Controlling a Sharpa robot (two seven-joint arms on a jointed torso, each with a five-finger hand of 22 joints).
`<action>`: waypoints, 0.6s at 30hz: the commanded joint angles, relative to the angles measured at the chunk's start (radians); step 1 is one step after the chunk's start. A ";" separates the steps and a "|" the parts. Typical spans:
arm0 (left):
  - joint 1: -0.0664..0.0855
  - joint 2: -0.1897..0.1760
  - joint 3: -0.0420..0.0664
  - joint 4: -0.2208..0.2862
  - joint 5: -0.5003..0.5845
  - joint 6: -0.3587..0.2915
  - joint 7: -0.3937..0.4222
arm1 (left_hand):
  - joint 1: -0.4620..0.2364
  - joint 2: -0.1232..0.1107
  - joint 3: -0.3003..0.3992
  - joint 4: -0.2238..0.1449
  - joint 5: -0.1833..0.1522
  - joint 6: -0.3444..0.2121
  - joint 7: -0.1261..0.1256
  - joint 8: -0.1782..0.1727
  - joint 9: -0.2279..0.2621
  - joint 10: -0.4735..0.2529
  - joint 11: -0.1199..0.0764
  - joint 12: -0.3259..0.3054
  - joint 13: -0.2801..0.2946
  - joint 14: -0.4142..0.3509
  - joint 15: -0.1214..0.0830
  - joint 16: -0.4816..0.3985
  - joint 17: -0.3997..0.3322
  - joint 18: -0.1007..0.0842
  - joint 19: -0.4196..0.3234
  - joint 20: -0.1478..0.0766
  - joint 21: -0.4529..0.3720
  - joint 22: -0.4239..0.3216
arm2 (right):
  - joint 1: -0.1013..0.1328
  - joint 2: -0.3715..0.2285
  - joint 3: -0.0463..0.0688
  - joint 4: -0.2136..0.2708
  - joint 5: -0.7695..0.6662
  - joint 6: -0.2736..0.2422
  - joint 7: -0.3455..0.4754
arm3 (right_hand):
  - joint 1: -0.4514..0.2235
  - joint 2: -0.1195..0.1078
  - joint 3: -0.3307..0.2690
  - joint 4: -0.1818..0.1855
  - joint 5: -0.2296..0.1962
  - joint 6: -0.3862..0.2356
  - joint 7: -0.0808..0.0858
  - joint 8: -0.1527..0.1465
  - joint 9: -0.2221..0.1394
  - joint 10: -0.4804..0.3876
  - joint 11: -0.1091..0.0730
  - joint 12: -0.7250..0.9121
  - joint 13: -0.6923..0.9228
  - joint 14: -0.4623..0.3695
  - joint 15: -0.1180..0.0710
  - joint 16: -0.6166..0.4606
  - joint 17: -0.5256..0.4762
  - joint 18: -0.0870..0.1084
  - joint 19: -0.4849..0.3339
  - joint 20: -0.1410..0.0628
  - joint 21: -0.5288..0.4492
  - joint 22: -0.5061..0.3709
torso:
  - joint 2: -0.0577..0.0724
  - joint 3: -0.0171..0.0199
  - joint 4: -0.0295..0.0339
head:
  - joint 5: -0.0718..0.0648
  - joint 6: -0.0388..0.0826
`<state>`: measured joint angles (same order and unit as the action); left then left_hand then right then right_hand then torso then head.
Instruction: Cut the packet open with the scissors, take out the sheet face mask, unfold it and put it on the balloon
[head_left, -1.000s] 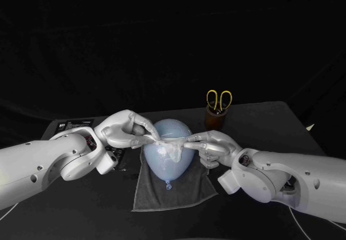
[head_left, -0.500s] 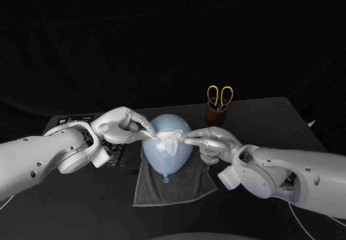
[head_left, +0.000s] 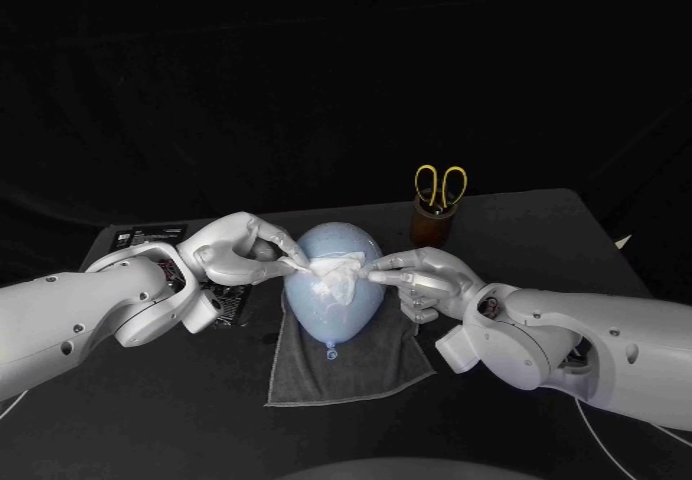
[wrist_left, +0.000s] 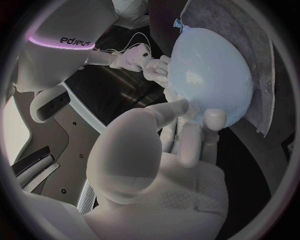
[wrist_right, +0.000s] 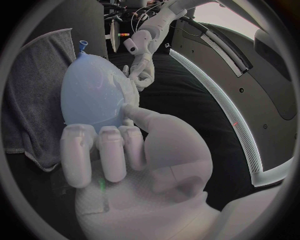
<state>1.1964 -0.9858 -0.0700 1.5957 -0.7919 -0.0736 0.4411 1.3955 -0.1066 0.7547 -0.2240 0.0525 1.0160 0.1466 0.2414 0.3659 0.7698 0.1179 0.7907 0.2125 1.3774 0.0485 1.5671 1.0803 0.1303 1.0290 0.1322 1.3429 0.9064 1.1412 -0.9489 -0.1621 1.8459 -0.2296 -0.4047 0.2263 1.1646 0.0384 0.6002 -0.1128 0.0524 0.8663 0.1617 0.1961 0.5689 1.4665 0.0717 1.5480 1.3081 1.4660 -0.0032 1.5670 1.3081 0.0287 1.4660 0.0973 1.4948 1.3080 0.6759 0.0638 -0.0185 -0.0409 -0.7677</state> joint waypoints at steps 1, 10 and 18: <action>-0.002 0.001 0.000 0.002 0.051 -0.033 0.013 | -0.018 0.007 -0.031 0.019 -0.004 0.000 0.003 -0.004 0.000 0.025 -0.008 0.020 0.009 0.007 -0.007 0.001 0.013 0.016 0.009 0.004 -0.007 0.003 | -0.002 0.001 -0.001 -0.001 -0.008 0.003 0.007 | -0.001 0.007 -0.001 0.007 -0.003 0.000 0.001 -0.007 -0.001 0.095 0.004 0.006 0.250 0.105 0.007 0.004 0.263 -0.010 0.072 0.004 -0.003 0.238 | 0.000 0.0008 -0.0002 | 0.003 0.001; -0.003 0.007 0.000 0.022 0.209 -0.149 0.023 | -0.062 0.041 -0.136 0.139 -0.004 0.028 -0.018 0.034 0.035 0.088 -0.059 0.061 0.021 -0.021 -0.052 -0.037 -0.119 0.007 0.081 -0.035 -0.062 -0.014 | -0.002 -0.001 -0.001 0.002 -0.030 0.001 0.032 | 0.003 0.005 0.000 0.002 -0.003 0.014 -0.002 -0.007 -0.006 0.096 0.003 0.007 0.251 0.105 0.007 0.004 0.263 -0.010 0.072 0.006 -0.004 0.238 | -0.001 0.0013 -0.0017 | 0.002 0.014; 0.000 0.014 0.014 0.045 0.371 -0.222 0.006 | -0.056 0.041 -0.136 0.149 -0.003 0.029 -0.021 0.040 0.046 0.095 -0.062 0.062 0.021 -0.021 -0.055 -0.044 -0.136 0.012 0.072 -0.039 -0.085 -0.050 | -0.002 -0.013 -0.001 0.005 -0.076 -0.008 0.093 | 0.015 -0.019 -0.011 -0.022 -0.003 0.061 -0.015 0.001 -0.014 0.096 -0.008 0.007 0.251 0.105 -0.001 0.004 0.263 -0.009 0.069 0.004 -0.009 0.236 | -0.003 0.0015 -0.0013 | 0.002 0.046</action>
<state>1.1938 -0.9761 -0.0582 1.6356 -0.5403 -0.2317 0.4458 1.3361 -0.0739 0.6181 -0.0805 0.0521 1.0360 0.1262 0.2783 0.4094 0.8603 0.0559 0.8515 0.2334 1.3578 -0.0002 1.5284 0.9459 0.1303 1.1063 0.0948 1.2634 0.8581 1.1403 -0.9610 -0.1627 1.8482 -0.2601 -0.4102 0.2678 1.1770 0.0260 0.5889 -0.1330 0.0524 0.9224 0.1462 0.1911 0.5554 1.4664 0.0715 1.5518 1.3079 1.4645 -0.0018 1.5673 1.3074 0.0287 1.4657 0.0973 1.4906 1.3075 0.6741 0.0649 -0.0198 -0.0412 -0.7324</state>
